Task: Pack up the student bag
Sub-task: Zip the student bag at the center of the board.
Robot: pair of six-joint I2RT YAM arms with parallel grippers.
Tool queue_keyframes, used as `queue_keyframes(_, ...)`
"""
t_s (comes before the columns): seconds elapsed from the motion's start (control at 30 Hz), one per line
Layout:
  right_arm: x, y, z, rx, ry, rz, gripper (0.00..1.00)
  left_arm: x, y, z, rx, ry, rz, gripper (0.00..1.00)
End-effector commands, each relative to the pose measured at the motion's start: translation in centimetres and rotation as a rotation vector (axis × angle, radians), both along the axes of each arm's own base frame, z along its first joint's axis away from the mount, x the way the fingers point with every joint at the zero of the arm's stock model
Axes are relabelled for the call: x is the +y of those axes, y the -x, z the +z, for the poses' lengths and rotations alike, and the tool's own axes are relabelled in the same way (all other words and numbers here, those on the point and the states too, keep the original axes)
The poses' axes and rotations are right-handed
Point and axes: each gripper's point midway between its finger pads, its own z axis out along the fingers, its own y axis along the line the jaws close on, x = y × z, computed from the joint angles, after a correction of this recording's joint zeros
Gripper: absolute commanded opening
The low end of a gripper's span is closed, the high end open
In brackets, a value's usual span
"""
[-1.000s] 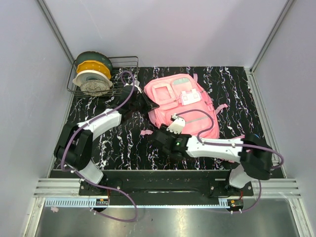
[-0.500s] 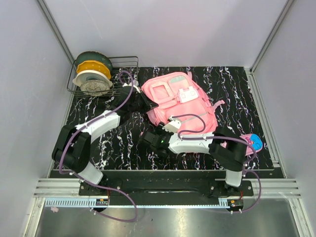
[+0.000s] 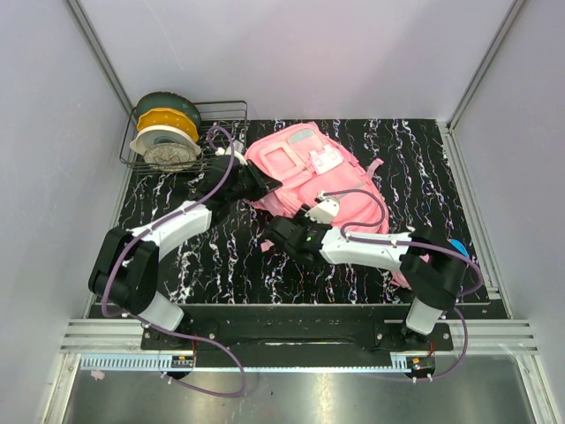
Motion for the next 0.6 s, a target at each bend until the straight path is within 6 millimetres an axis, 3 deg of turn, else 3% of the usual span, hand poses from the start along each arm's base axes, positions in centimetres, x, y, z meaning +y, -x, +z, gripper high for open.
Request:
queue_keyframes(0.0, -4.3, -1.8, 1.4, -0.005, 0.093, -0.010, 0.42, -1.5, 1.0, 4.8, -0.143, 0.090, -0.130, 0.00)
queue_keyframes(0.07, -4.5, -1.7, 0.4, 0.010, 0.074, 0.043, 0.40, -1.5, 1.0, 4.9, -0.145, 0.097, -0.125, 0.00)
queue_keyframes(0.2, -4.2, -1.8, 0.6, -0.016, 0.040, 0.090, 0.37, -1.7, 1.3, 5.6, -0.153, 0.123, -0.132, 0.00)
queue_keyframes(0.3, -4.0, -2.2, 0.4, -0.017, 0.051, 0.087, 0.46, -2.1, 1.5, 6.2, -0.163, 0.140, -0.141, 0.00)
queue_keyframes(0.4, -3.5, -2.8, 0.2, -0.014, 0.076, 0.096, 0.46, -2.3, 1.9, 6.6, -0.170, 0.148, -0.153, 0.00)
queue_keyframes(0.53, -3.7, -3.5, -0.4, -0.003, 0.117, 0.113, 0.38, -2.5, 2.4, 7.1, -0.181, 0.154, -0.170, 0.00)
queue_keyframes(0.57, -3.7, -3.7, -0.9, -0.002, 0.127, 0.132, 0.22, -2.6, 2.6, 7.2, -0.183, 0.158, -0.181, 0.00)
